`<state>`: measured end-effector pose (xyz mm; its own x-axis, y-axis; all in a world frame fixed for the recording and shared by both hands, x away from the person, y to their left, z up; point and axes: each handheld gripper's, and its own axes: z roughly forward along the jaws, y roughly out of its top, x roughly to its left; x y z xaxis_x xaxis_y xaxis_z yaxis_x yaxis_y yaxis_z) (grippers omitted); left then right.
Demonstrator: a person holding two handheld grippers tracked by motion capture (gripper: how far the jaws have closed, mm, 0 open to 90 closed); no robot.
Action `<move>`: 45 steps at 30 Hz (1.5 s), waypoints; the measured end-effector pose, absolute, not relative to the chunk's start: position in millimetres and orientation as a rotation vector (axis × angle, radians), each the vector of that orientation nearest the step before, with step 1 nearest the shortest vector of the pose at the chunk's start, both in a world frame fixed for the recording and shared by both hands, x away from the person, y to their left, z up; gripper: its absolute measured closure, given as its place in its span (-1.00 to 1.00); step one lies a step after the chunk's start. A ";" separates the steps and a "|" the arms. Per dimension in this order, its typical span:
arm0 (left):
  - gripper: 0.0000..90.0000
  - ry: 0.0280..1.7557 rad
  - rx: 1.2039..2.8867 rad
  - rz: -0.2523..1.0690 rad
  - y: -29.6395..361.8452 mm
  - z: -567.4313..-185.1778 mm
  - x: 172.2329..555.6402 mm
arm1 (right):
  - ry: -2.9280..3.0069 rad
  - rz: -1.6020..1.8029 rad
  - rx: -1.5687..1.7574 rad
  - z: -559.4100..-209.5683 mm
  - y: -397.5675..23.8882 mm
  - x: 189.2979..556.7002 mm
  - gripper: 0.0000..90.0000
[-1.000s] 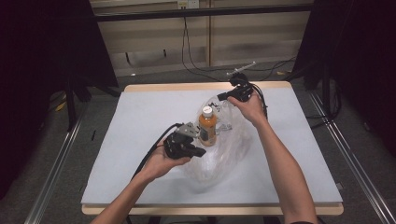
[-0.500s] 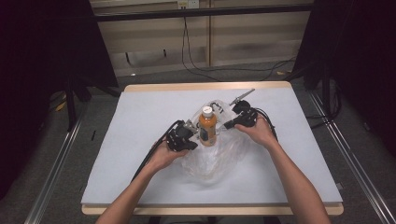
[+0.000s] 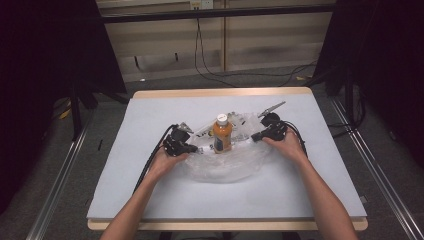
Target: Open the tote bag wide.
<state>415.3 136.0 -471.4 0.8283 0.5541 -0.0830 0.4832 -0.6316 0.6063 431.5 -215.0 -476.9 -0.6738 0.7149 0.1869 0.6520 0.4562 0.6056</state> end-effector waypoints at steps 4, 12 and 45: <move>1.00 0.718 2.383 0.142 131.9 -471.1 411.9 | 2.582 1.064 1.231 -479.3 -208.6 431.5 1.00; 1.00 0.663 2.205 0.136 136.5 -454.4 401.6 | 2.513 1.189 1.185 -463.0 -208.0 418.9 1.00; -0.73 0.630 1.874 0.352 206.3 -423.6 331.4 | 1.944 1.552 1.097 -412.1 -254.2 307.1 -1.00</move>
